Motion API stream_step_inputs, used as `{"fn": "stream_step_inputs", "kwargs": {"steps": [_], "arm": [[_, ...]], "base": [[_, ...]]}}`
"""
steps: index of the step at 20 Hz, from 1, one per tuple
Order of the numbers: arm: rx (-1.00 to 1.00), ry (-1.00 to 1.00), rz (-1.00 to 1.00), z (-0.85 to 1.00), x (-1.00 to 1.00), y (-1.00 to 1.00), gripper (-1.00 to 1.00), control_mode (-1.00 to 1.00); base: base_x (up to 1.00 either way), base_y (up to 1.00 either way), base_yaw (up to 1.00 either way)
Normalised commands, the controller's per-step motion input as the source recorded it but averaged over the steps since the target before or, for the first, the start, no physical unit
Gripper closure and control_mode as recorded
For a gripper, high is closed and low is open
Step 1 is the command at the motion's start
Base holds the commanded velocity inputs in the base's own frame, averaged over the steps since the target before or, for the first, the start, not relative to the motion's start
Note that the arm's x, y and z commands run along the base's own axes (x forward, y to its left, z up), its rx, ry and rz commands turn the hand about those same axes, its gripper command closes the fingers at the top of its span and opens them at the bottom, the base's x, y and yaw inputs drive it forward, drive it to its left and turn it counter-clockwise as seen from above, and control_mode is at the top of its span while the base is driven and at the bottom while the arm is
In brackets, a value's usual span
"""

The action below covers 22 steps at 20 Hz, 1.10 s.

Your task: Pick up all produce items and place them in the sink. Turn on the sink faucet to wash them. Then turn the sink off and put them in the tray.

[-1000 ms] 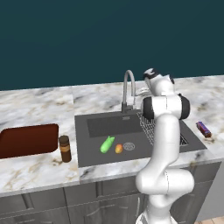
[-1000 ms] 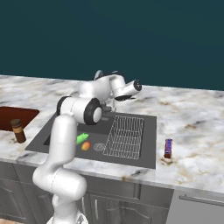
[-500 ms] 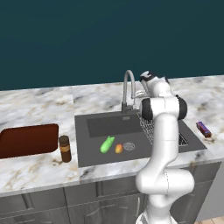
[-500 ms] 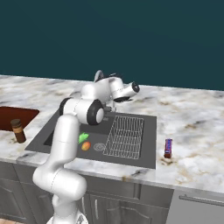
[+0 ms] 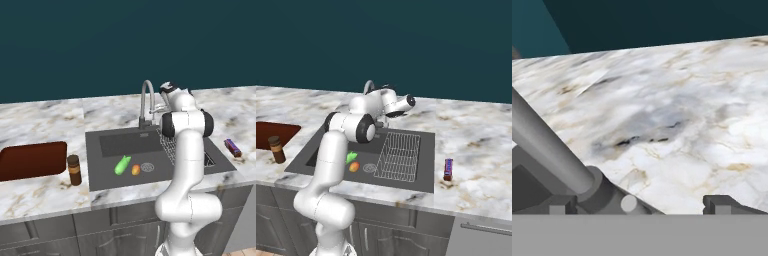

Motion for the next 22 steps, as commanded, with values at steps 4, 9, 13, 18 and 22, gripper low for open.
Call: {"fn": "stream_step_inputs", "kwargs": {"steps": [4,9,13,18,22], "arm": [[0.00,0.00,0.00,-0.16,0.00,0.00,-1.00,-1.00],[0.00,0.00,0.00,-0.09,0.00,0.00,-1.00,-1.00],[0.00,-0.01,0.00,0.00,0.01,0.09,-1.00,-1.00],[0.00,0.00,0.00,0.00,0.08,0.18,-1.00,-1.00],[0.00,0.00,0.00,-0.08,0.11,0.20,-1.00,-1.00]], "base": [[0.00,0.00,0.00],[0.00,0.00,0.00],[0.00,0.00,0.00],[0.00,0.00,0.00],[0.00,0.00,0.00]]}}
